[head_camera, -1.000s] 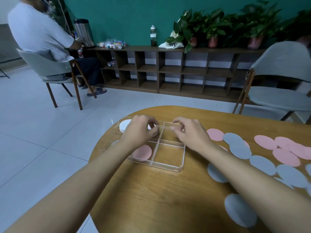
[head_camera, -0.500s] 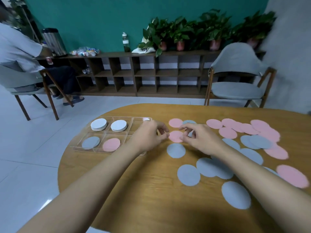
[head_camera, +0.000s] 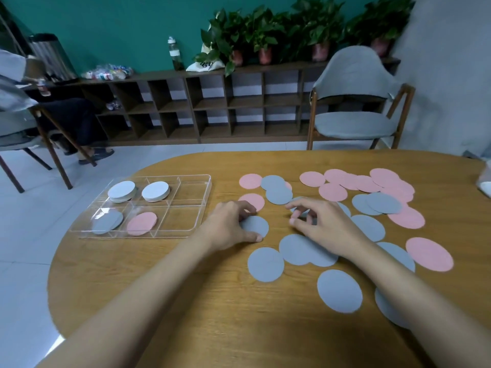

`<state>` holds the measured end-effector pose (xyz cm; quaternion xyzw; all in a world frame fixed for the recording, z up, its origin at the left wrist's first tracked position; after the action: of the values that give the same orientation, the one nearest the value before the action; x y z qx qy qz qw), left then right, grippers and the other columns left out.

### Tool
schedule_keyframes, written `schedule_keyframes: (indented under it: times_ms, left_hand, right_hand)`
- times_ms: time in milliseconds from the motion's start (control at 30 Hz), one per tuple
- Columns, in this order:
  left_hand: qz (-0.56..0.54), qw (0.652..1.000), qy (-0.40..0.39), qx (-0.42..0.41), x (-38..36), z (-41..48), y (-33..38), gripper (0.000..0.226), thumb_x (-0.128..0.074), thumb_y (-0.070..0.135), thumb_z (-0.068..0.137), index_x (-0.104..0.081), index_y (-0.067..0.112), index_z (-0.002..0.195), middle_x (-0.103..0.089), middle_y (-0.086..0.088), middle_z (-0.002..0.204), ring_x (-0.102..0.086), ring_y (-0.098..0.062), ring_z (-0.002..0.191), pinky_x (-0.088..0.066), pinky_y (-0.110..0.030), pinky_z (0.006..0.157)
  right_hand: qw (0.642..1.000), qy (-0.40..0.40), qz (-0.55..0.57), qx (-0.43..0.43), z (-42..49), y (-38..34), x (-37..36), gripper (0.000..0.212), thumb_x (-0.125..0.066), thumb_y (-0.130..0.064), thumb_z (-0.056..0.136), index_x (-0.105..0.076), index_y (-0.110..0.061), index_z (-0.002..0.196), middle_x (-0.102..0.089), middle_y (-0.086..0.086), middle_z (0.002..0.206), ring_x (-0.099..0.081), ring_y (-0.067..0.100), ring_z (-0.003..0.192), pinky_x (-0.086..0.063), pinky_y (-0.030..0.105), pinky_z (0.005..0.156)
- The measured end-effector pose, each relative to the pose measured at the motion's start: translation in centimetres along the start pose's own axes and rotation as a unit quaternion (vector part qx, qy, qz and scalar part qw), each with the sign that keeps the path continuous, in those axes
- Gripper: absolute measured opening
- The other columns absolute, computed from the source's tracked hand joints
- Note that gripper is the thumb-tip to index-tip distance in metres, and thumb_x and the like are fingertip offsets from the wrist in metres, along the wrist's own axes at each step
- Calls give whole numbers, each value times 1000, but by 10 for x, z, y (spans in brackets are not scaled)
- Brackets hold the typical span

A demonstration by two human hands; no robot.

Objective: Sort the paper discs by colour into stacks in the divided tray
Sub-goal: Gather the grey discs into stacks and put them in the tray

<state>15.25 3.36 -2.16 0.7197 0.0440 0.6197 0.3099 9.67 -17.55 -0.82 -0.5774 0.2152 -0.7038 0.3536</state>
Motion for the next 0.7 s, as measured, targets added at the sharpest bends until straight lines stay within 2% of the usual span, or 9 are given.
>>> schedule_keyframes:
  times_ms: [67, 133, 267, 333, 433, 500, 533, 600, 700]
  left_hand:
    - [-19, 1000, -19, -5, -3, 4, 0, 78, -97, 43, 65, -66, 29, 134, -66, 4, 122, -62, -14, 113, -49, -28, 102]
    - [-32, 999, -19, -13, -5, 11, -1, 73, -99, 39, 63, -69, 32, 129, -61, 5, 121, -60, -13, 110, -48, -28, 99]
    - [-120, 991, 6, -61, -4, 23, 6, 29, -89, 19, 81, -78, 26, 107, -70, 2, 106, -65, -12, 89, -53, -25, 86]
    - [-187, 979, 7, -82, -5, 26, 15, 18, -81, 15, 90, -78, 23, 106, -72, -1, 102, -59, -11, 75, -53, -23, 78]
    - [-300, 950, 15, -84, -10, 29, 27, 17, -75, 6, 94, -76, 12, 110, -62, -11, 91, -58, -19, 67, -55, -25, 66]
    - [-338, 937, 8, -86, -17, 28, 37, 18, -74, 4, 94, -74, 9, 111, -62, -10, 86, -61, -23, 66, -60, -31, 65]
    - [-342, 936, 8, -90, -21, 28, 40, 19, -75, 6, 93, -73, 10, 112, -64, -7, 85, -61, -21, 67, -62, -35, 68]
    - [-319, 942, 29, -104, -23, 24, 39, 23, -79, 13, 92, -72, 19, 113, -70, 0, 84, -62, -17, 69, -59, -37, 73]
    - [-260, 957, 58, -116, -23, 14, 28, 27, -85, 26, 86, -72, 32, 109, -72, 4, 85, -58, -10, 66, -49, -25, 71]
  right_hand:
    - [1000, 4, -1, 3, 1, 3, -1, 26, -73, -17, 91, -73, -27, 115, -71, -12, 93, -51, 5, 59, -42, 12, 62]
    - [1000, 5, -4, 3, 2, 7, -3, 26, -73, -19, 92, -73, -27, 117, -72, -12, 94, -53, 6, 62, -42, 11, 63]
    - [1000, 5, -3, -7, 4, 17, -9, 27, -71, -26, 94, -71, -30, 121, -71, -12, 94, -56, 12, 69, -43, 11, 66]
    - [1000, 3, 0, -15, 4, 20, -10, 29, -70, -33, 95, -69, -31, 124, -71, -14, 93, -58, 13, 71, -43, 11, 67]
    - [1000, 11, -1, -19, 3, 20, -9, 31, -68, -40, 96, -67, -31, 125, -69, -15, 88, -61, 14, 73, -46, 18, 67]
    - [1000, 25, 11, -12, 3, 20, -7, 21, -66, -35, 98, -68, -28, 118, -66, -5, 77, -60, 18, 70, -47, 28, 68]
    - [999, 31, 19, -10, 3, 21, -6, 15, -65, -32, 99, -69, -26, 112, -63, 3, 72, -58, 22, 67, -45, 31, 67]
    - [999, 43, 27, -10, 1, 22, -2, 6, -64, -26, 100, -68, -22, 101, -56, 14, 69, -53, 28, 65, -40, 28, 61]
    - [998, 63, 17, -15, -2, 23, 4, 5, -65, -22, 99, -66, -20, 95, -54, 17, 69, -50, 28, 64, -37, 30, 60]
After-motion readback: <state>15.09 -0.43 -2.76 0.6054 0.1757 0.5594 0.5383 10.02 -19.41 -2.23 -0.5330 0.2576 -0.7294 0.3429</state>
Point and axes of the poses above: each hand's wrist, its own z-axis towards the middle knuckle, its own x-axis out of the back of the hand, y = z × x, the point moved 8 cm from there along z, towards the middle knuckle
